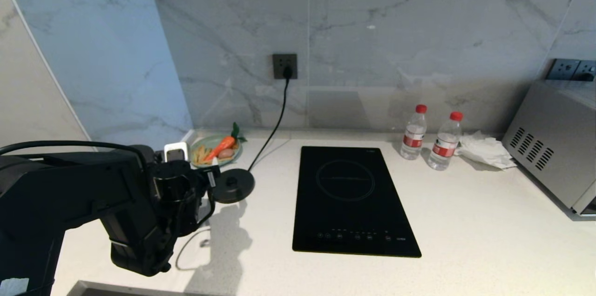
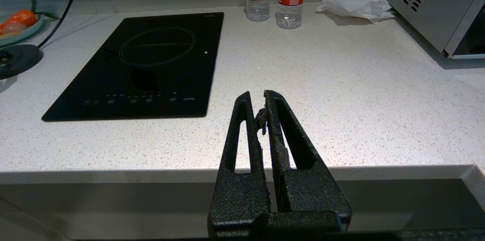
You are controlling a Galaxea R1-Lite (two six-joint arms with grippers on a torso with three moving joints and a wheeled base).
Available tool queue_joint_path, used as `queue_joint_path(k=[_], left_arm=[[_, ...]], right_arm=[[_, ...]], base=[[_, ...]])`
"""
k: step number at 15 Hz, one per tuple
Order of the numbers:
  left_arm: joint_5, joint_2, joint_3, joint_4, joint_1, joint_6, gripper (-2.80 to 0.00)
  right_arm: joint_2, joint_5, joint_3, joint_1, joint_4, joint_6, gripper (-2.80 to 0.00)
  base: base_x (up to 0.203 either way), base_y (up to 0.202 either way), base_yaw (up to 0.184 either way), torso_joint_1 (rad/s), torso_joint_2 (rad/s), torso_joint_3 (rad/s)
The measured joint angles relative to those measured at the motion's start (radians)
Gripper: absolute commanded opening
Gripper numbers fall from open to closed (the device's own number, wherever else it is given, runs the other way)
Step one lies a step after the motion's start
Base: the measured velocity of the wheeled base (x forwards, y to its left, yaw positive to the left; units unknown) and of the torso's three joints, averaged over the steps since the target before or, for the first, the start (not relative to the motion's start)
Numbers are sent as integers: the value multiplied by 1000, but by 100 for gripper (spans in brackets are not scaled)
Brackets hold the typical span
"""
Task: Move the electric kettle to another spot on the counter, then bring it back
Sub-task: Grab the kettle
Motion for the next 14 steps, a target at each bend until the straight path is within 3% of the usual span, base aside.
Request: queue_joint_path(k=[14], left_arm=[[-2, 49, -182, 76, 75, 9, 0]], right_arm=[[0, 0, 0, 0, 0, 0, -280]], base=[[0, 0, 0, 0, 0, 0]])
